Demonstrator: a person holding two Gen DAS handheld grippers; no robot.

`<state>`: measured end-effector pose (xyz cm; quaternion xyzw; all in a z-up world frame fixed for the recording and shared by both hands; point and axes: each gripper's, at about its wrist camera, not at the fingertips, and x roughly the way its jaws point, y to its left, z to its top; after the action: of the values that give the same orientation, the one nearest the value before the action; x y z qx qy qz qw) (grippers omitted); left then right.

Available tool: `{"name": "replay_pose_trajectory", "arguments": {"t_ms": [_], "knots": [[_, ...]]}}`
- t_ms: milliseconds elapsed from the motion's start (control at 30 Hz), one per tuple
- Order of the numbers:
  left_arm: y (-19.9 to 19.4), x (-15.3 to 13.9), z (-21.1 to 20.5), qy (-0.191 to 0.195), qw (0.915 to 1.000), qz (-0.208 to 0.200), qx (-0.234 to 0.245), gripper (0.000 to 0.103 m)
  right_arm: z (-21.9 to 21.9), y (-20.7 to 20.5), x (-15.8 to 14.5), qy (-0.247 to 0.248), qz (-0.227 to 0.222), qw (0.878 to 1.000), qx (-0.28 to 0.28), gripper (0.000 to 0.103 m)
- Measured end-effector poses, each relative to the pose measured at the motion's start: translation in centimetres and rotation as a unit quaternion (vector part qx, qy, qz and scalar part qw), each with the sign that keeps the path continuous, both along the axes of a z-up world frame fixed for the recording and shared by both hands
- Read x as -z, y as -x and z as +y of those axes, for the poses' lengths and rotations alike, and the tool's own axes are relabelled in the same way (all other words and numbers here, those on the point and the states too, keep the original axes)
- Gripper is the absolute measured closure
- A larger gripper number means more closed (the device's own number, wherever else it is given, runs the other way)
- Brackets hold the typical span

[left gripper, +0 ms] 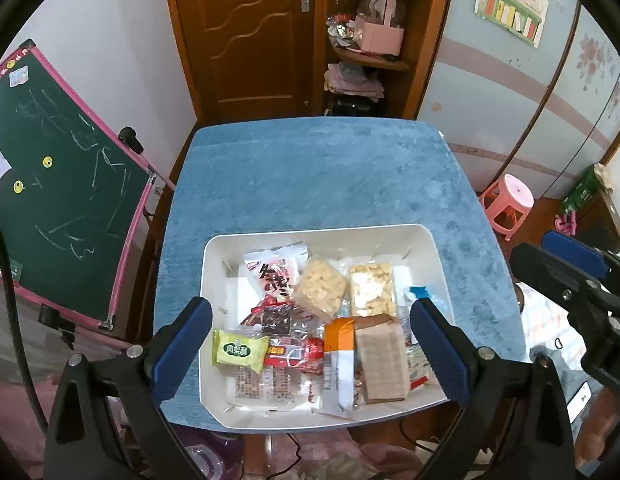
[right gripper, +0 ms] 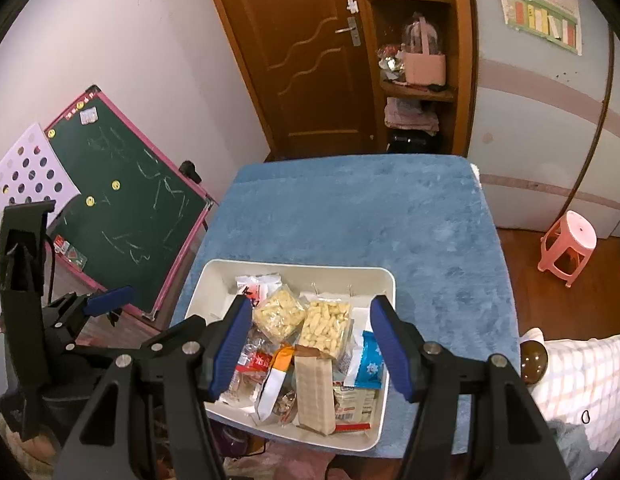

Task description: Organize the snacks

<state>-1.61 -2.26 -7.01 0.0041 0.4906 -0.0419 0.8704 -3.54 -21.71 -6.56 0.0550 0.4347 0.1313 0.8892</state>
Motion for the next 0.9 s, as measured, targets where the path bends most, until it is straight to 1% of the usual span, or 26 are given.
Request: {"name": "replay_pose_trajectory", "arguments": {"t_ms": [133, 300, 433, 600, 900], "knots": [[0.2, -1.2, -0.6, 0.0, 1.0, -0.005, 0.002, 0.004, -0.4, 0.7, -1.1, 0.0, -0.006, 1.0, 0.004, 0.041], [0.7, -2.9, -1.1, 0.005, 0.9998, -0.02, 0.002, 0.004, -0.6, 1.5, -2.0, 0.001, -0.011, 1.0, 0.012, 0.041], [1.0, -4.0, -1.1, 0.008, 0.9995, -0.029, -0.006, 0.004, -0.8, 2.3, -2.5, 0.009, -0.026, 0.999, 0.022, 0.041], [1.7, -4.6, -1.2, 0.005, 0.9991, -0.038, -0.016, 0.003, -0.9, 2.7, -2.8, 0.013, -0.034, 0.999, 0.026, 0.04], [2.2, -5.0, -1.5, -0.003, 0.9985, -0.049, -0.026, 0.003, -0.9, 3.2, -2.9, 0.011, -0.035, 0.999, 0.038, 0.04]]}}
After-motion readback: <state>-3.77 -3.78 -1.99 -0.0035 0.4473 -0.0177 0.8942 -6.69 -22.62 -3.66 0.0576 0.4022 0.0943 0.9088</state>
